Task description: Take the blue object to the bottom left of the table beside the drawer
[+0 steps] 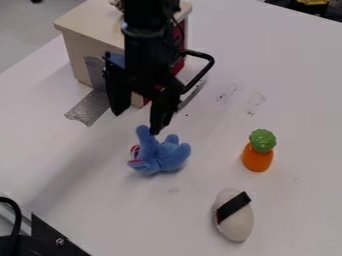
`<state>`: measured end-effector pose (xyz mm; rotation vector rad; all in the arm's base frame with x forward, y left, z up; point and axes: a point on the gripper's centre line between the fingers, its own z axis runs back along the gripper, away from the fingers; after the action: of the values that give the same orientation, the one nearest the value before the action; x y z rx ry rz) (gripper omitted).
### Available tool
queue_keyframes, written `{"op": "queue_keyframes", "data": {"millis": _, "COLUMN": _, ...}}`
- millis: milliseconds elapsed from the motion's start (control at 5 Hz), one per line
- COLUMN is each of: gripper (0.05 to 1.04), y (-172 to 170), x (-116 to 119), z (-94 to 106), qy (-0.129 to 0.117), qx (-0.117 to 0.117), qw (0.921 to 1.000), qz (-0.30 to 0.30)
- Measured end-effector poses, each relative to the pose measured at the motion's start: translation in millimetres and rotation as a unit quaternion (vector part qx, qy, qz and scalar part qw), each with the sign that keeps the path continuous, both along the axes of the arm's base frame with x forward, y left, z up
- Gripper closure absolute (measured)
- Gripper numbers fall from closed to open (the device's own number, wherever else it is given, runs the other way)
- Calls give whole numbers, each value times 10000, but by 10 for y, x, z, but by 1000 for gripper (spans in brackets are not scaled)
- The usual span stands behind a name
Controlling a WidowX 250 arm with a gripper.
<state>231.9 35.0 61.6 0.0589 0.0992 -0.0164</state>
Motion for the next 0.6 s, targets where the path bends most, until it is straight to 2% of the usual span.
{"op": "queue_keyframes", "data": {"millis": 200, "gripper": 86, "y": 83, "x": 51, "z": -268, "qy": 13, "qx": 251, "qw": 9997, "qz": 75}}
{"op": "queue_keyframes", "data": {"millis": 400, "gripper": 86, "y": 120, "x": 115, "z": -358, "qy": -129, "qx": 346, "qw": 9991, "qz": 191}}
{"op": "queue_keyframes", "data": {"millis": 600, "gripper": 117, "y": 131, "x": 128, "z": -429, "qy": -187, "qx": 246, "qw": 9989, "qz": 365}}
